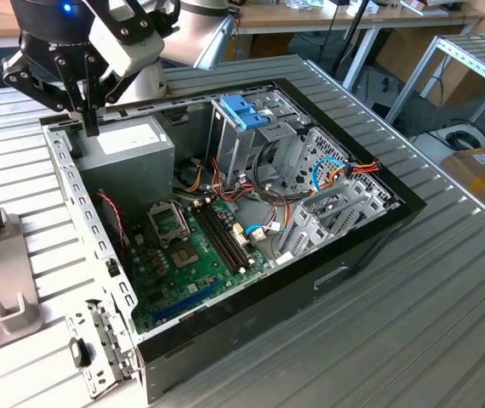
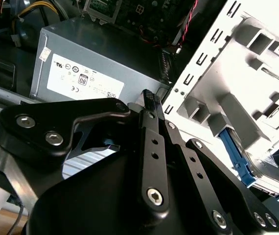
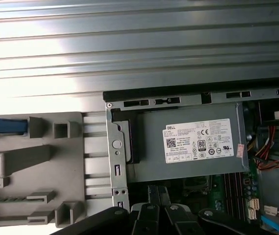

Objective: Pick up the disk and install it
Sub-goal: 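Reach for the disk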

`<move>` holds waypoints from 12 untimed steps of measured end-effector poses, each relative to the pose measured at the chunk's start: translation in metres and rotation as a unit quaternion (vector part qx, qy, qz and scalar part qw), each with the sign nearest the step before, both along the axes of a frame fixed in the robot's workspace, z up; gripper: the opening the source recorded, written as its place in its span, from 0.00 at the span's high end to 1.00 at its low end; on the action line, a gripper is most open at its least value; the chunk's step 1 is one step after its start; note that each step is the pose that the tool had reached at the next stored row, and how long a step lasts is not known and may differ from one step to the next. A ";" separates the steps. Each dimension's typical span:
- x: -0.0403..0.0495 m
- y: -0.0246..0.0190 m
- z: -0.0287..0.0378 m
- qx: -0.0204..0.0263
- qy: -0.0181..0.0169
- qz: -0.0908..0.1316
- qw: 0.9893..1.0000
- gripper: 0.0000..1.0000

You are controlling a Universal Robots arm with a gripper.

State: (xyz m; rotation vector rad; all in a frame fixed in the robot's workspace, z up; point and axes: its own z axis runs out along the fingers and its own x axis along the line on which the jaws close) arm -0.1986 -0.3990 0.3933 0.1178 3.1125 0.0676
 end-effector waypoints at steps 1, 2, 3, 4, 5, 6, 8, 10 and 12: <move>-0.0006 0.0000 0.0000 0.000 0.000 0.000 1.000 0.90; -0.0012 0.0000 0.0000 0.000 0.000 0.000 1.000 0.90; -0.0019 0.0000 0.0000 0.000 0.000 0.000 1.000 0.90; -0.0027 0.0000 0.0000 0.000 0.000 0.000 1.000 0.90; -0.0034 0.0000 0.0000 0.000 0.000 0.000 1.000 0.90; -0.0044 0.0000 0.0000 0.000 0.000 0.000 1.000 0.90; -0.0056 0.0000 0.0000 0.000 0.000 0.000 1.000 0.90; -0.0068 0.0000 0.0000 0.000 0.000 0.000 1.000 0.90; -0.0081 0.0000 0.0000 0.000 0.000 0.000 1.000 0.90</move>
